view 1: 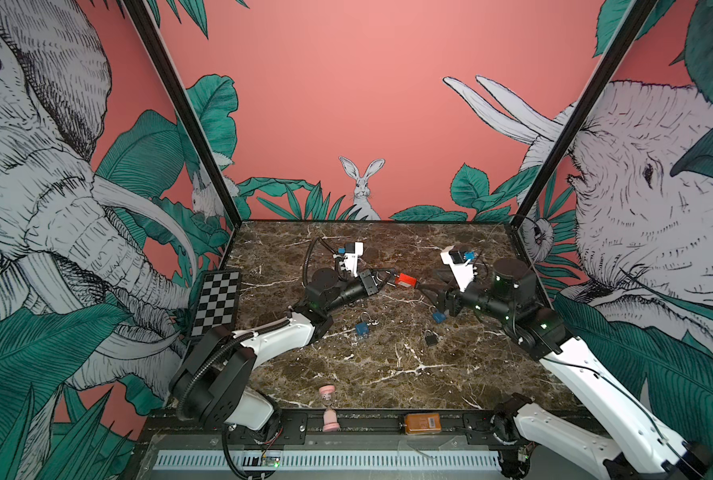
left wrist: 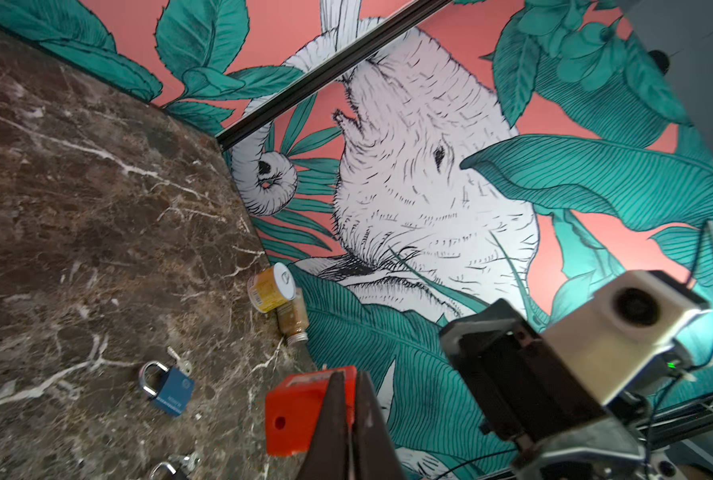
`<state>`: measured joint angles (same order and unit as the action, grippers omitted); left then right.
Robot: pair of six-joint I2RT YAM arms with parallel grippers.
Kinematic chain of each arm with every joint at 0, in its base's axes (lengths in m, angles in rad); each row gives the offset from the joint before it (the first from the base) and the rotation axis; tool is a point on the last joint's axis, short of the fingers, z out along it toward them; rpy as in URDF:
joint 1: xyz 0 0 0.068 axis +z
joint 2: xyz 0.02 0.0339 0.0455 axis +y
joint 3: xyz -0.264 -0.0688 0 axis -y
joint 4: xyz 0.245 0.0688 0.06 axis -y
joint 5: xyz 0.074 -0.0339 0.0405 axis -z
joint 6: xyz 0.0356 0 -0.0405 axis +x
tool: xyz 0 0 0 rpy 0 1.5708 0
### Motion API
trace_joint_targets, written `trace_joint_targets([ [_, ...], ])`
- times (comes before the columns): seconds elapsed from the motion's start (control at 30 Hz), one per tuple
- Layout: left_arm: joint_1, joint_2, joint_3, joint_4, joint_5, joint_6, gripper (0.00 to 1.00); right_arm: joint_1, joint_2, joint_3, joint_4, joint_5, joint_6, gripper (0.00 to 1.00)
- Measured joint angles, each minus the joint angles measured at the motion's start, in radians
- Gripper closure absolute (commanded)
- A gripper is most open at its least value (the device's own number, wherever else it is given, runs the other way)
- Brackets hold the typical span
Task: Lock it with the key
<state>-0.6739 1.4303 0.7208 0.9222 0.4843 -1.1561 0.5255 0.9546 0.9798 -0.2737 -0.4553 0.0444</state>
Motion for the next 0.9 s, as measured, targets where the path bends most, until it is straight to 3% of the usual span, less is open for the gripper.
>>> trace_joint_targets([
  [0.23,0.001,-0.026,0.0,0.056,-0.021,-0.087,1.0,-0.003,0.089,-0.003,0.115,-0.103,-0.003,0.39],
  [0.5,0.002,-0.026,0.0,0.103,-0.021,-0.143,1.0,-0.005,0.139,0.0,0.171,-0.102,-0.023,0.4],
  [0.77,0.002,-0.026,0.0,0.116,-0.012,-0.161,1.0,-0.014,0.157,0.006,0.189,-0.113,-0.015,0.6],
  [0.9,0.002,-0.026,0.0,0.129,-0.01,-0.166,1.0,-0.018,0.166,0.015,0.209,-0.135,-0.001,0.61],
])
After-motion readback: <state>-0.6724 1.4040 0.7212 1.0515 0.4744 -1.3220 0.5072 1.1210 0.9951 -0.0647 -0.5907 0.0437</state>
